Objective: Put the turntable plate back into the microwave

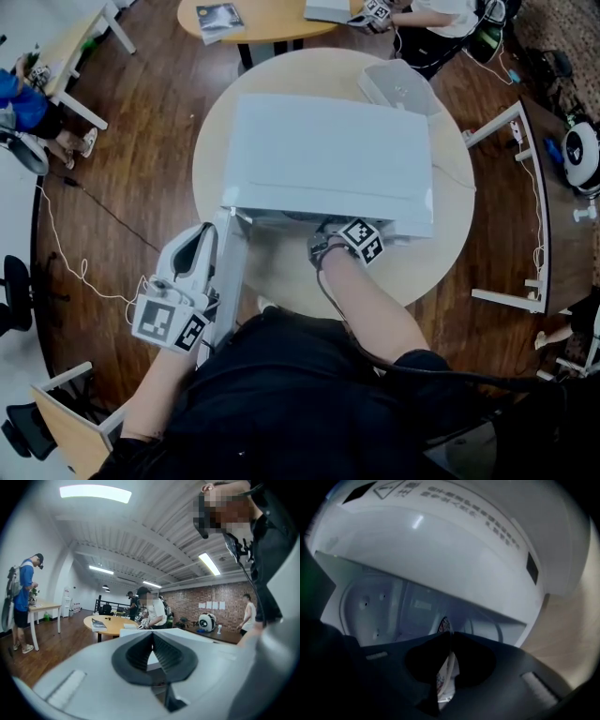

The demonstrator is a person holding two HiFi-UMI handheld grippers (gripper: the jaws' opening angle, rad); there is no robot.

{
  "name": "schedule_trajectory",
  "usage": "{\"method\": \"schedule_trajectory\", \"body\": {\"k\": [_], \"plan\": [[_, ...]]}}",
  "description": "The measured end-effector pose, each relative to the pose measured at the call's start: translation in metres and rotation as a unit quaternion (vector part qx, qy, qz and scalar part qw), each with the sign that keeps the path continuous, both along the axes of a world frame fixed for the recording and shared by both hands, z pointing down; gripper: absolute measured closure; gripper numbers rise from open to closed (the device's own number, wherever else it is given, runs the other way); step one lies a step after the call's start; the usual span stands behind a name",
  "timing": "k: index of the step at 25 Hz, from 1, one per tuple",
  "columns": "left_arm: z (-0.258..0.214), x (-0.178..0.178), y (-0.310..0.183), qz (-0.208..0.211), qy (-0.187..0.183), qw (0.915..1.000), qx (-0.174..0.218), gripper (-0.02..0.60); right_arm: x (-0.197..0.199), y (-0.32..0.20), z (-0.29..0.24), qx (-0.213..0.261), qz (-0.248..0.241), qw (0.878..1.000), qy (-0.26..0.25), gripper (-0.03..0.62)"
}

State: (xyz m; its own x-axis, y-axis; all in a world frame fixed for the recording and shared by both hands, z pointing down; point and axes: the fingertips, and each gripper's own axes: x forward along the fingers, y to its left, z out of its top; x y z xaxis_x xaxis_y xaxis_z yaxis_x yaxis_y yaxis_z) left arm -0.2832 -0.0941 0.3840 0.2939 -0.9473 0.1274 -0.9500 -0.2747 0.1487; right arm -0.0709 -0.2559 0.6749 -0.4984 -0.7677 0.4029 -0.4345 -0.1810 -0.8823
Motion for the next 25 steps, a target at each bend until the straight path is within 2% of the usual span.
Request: {"method": "schedule_trajectory", "body": {"k": [25], "plan": [[0.015, -0.004, -0.007, 0.002, 0.005, 0.9997, -0.023, 0.577, -0.002, -0.023, 0.002, -0.002, 0.082, 0.997, 0.001, 0.559]]}}
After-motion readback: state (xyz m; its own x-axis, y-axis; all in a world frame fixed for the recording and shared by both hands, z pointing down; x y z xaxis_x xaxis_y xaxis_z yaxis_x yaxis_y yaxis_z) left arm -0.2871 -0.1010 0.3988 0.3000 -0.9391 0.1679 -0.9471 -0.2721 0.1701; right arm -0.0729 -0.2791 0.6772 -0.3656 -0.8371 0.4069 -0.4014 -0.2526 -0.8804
